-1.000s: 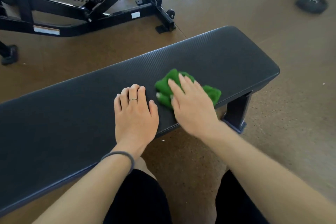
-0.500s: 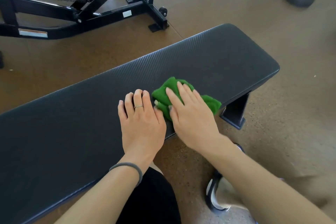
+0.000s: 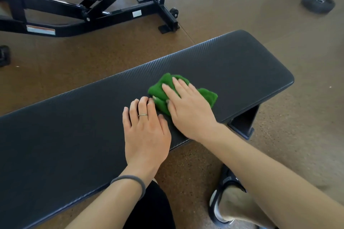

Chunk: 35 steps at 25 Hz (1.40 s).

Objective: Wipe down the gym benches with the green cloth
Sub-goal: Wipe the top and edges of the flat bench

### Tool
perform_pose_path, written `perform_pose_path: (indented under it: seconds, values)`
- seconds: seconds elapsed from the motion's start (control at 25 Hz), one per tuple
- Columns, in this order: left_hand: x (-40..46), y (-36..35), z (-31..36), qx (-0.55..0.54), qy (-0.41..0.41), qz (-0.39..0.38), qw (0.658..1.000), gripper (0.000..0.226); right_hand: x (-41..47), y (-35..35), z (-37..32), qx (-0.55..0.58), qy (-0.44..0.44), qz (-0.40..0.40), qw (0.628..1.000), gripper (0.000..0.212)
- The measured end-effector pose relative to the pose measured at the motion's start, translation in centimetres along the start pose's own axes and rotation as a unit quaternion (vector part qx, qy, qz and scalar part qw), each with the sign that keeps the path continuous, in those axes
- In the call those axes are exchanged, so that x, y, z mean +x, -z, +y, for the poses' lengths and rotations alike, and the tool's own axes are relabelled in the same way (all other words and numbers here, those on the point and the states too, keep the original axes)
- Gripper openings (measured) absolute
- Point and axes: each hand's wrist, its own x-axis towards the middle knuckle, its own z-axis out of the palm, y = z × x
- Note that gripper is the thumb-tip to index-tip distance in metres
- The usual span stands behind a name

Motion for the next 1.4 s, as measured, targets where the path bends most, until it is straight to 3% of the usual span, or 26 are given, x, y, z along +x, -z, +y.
perform_pose_path:
  seconds: [0.12, 0.36, 0.48, 0.64, 0.72, 0.84, 0.96, 1.04, 1.2, 1.28, 1.4]
  values:
    - [0.1, 0.1, 0.1, -0.002, 0.007, 0.004, 1.0, 0.049, 0.0, 0.6, 0.5, 0.004, 0.041, -0.038, 0.998, 0.058]
    - [0.5, -0.1, 0.0, 0.025, 0.01, 0.011, 1.0, 0.05, 12.5, -0.1, -1.2, -0.019, 0.043, -0.037, 0.998, 0.05]
    - [0.4, -0.2, 0.1, 0.02, 0.01, 0.015, 1.0, 0.049, 13.5, 0.6, 3.7, -0.057, 0.066, -0.017, 0.996, 0.042]
    - [0.5, -0.4, 0.1, 0.004, 0.015, 0.017, 1.0, 0.048, 13.7, 2.9, 13.1, -0.047, -0.126, 0.029, 0.99, 0.045]
    - [0.5, -0.4, 0.1, 0.001, 0.014, 0.019, 1.0, 0.048, 12.5, 2.0, 10.0, -0.051, -0.16, 0.056, 0.984, 0.051]
    - [0.4, -0.3, 0.2, -0.001, 0.014, 0.021, 1.0, 0.048, 5.7, -0.2, 1.9, -0.006, -0.05, 0.069, 0.996, 0.056]
    - [0.3, -0.1, 0.1, -0.012, 0.006, 0.021, 1.0, 0.046, -0.9, -0.3, 0.3, 0.032, 0.027, 0.014, 0.999, 0.051]
    - [0.3, -0.1, 0.0, -0.017, 0.006, 0.021, 1.0, 0.046, 1.2, 0.2, 2.3, 0.005, 0.006, 0.027, 1.0, 0.054]
    - [0.4, -0.1, -0.4, -0.057, 0.001, 0.012, 0.998, 0.047, 4.3, 0.8, 2.7, 0.001, -0.131, 0.061, 0.99, 0.051]
    - [0.3, 0.4, -1.6, -0.079, -0.028, 0.009, 0.996, 0.047, -1.4, -0.7, -1.1, -0.021, -0.119, 0.099, 0.988, 0.05]
    - [0.1, 1.4, -5.2, -0.044, -0.024, 0.017, 0.999, 0.046, -7.6, -0.7, -3.0, 0.004, -0.031, 0.071, 0.997, 0.049]
